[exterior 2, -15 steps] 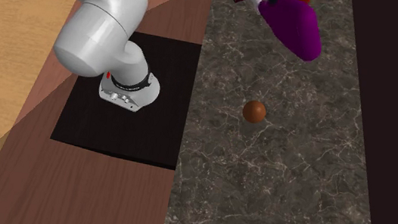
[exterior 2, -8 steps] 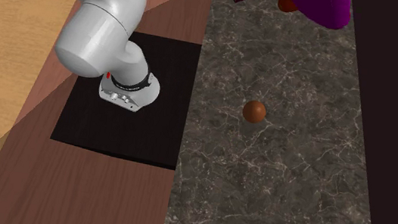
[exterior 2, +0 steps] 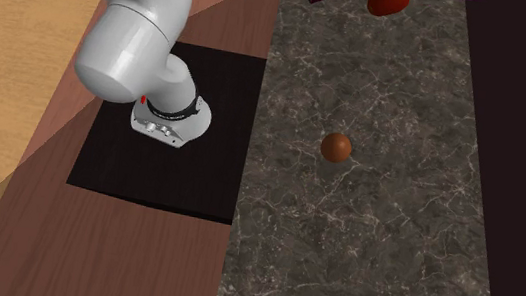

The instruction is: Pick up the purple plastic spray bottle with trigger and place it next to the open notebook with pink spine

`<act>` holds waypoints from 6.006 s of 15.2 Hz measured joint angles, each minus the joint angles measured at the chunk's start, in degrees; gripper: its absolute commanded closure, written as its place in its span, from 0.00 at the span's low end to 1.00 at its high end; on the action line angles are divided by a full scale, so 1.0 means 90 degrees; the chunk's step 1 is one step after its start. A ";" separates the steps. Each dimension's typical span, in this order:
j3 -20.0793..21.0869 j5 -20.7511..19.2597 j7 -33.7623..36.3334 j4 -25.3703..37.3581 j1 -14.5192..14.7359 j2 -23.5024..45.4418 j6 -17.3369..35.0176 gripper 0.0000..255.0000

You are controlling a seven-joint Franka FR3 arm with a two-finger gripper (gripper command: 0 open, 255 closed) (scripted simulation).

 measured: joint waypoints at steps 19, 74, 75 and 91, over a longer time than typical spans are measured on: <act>0.1177 -0.1614 0.2392 0.3455 0.1235 0.3561 0.0551 1.00; 0.0965 -0.1694 0.1543 0.0172 0.1312 0.4558 0.4687 1.00; 0.0965 -0.1696 0.1544 0.0173 0.1315 0.4561 0.4700 1.00; 0.1039 -0.1514 0.1422 0.0229 0.1071 0.4080 0.4122 0.00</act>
